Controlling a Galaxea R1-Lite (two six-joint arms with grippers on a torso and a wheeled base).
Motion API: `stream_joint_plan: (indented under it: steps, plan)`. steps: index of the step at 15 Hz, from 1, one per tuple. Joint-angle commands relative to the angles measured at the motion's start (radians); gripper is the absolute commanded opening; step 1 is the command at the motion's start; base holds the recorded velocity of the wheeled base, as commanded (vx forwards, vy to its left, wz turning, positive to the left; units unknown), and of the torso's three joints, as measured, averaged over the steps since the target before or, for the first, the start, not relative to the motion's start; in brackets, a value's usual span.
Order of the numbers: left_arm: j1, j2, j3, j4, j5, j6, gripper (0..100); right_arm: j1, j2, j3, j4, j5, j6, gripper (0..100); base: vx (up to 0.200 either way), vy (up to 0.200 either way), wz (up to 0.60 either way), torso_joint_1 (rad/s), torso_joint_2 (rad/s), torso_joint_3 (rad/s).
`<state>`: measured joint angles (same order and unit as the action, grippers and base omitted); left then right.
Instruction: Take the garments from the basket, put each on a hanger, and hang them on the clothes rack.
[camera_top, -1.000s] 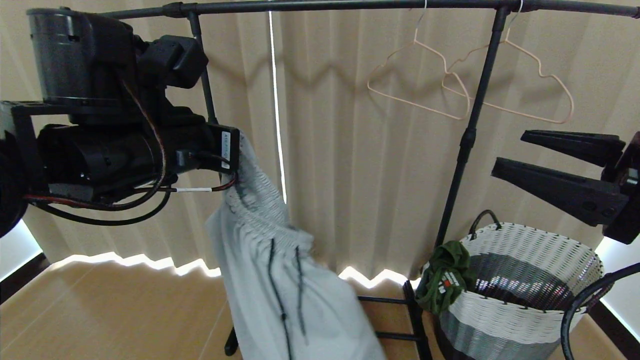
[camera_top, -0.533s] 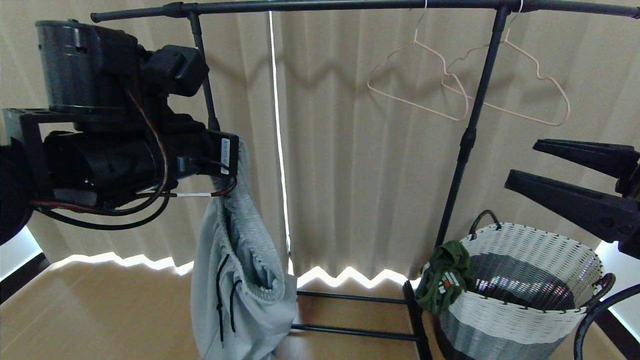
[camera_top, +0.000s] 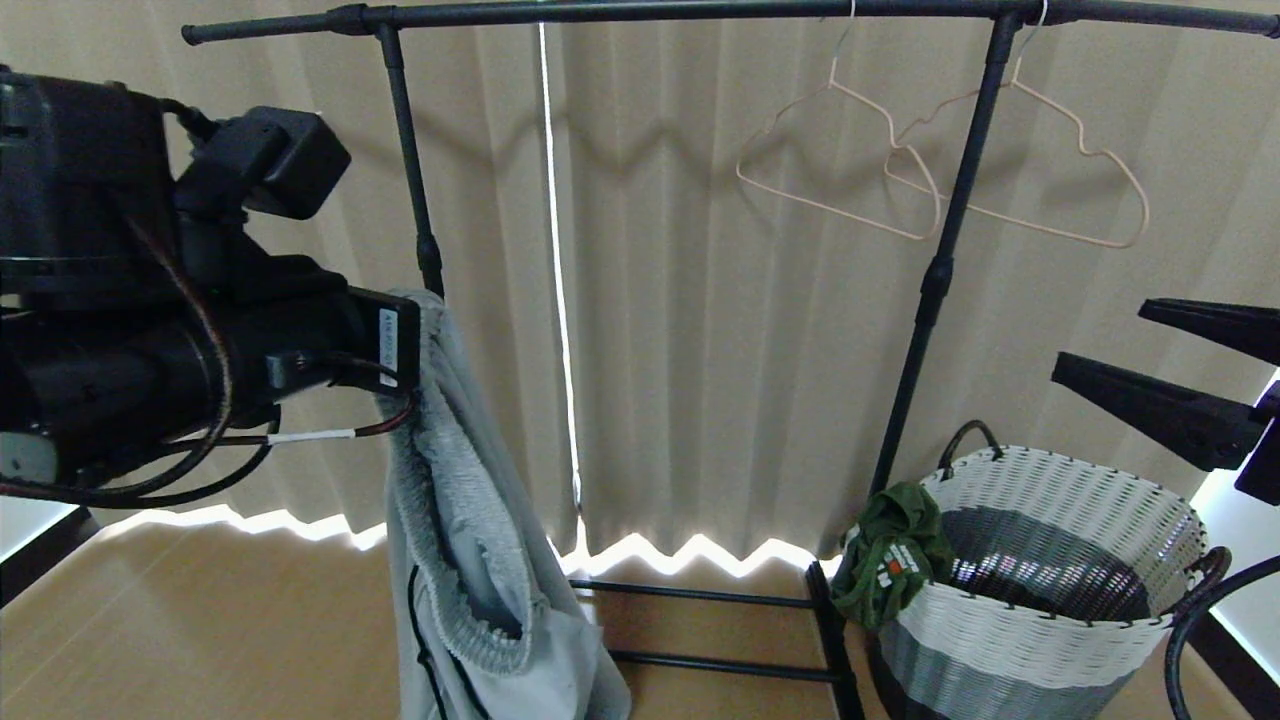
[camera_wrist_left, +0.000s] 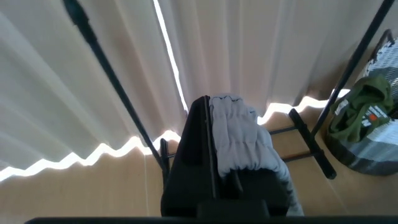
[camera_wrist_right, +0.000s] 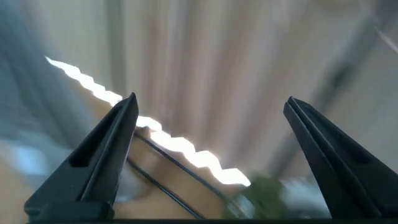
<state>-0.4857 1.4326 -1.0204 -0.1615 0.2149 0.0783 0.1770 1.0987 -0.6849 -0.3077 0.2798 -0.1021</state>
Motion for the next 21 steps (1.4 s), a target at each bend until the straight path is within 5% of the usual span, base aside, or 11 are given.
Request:
stream_joint_plan:
  steps: [1, 5, 11, 21]
  plan:
    - [0.007, -0.101, 0.059, 0.002, -0.042, 0.000, 0, -0.093, -0.036, 0.041, 0.015, 0.001, -0.030, 100, 0.000, 0.000, 0.00, 0.000, 0.00, 0.000]
    - [0.010, -0.178, 0.117, 0.002, -0.049, -0.002, 0, -0.222, -0.051, 0.134, -0.037, -0.002, -0.183, 100, 0.000, 0.000, 0.00, 0.000, 0.00, 0.000]
    - [0.096, -0.238, 0.166, 0.002, -0.055, 0.005, 0, -0.389, -0.028, 0.168, -0.119, -0.004, -0.189, 100, 0.000, 0.000, 0.00, 0.000, 0.00, 0.000]
    - [0.095, -0.281, 0.270, -0.003, -0.057, 0.064, 0, -0.399, -0.043, 0.191, -0.119, -0.094, -0.258, 100, 0.000, 0.000, 0.00, 0.000, 0.00, 0.000]
